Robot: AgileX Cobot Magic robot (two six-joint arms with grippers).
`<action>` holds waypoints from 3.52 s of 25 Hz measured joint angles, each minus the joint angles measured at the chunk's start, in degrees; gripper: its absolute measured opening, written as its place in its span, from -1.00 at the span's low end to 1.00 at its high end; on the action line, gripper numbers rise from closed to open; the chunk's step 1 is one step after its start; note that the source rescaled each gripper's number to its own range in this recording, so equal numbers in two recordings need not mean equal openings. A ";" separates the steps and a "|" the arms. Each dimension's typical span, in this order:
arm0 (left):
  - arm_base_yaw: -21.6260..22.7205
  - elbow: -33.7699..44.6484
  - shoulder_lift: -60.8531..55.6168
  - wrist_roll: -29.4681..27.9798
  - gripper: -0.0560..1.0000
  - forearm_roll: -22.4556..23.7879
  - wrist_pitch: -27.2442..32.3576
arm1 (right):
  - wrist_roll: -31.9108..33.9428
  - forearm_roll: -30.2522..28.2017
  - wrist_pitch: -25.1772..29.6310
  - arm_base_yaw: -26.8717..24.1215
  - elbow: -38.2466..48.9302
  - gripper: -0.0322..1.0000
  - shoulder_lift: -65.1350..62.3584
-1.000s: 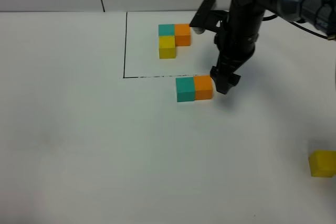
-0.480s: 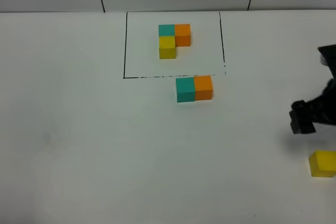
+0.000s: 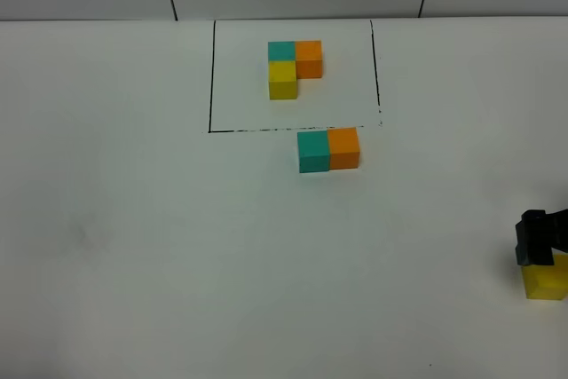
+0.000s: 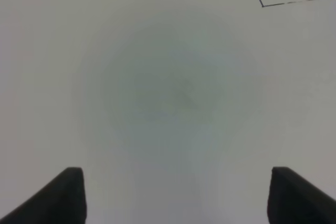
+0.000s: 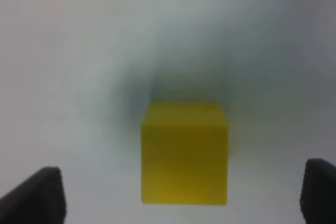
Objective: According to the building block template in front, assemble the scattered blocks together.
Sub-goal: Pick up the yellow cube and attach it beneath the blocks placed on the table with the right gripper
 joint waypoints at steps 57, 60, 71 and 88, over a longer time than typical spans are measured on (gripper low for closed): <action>0.00 0.00 0.00 0.00 0.28 0.11 0.00 | 4.26 7.42 1.53 9.54 0.23 -0.91 3.88; 0.00 0.00 0.00 -0.10 0.28 0.11 0.00 | 14.31 5.33 3.94 17.85 -4.23 -0.91 3.51; 0.00 0.00 0.00 -0.10 0.28 0.11 0.00 | 41.88 -7.34 10.85 38.88 -29.40 -0.91 21.86; 0.00 0.00 0.00 -0.10 0.28 0.11 0.00 | 40.84 -10.62 17.67 42.54 -55.27 -0.91 44.31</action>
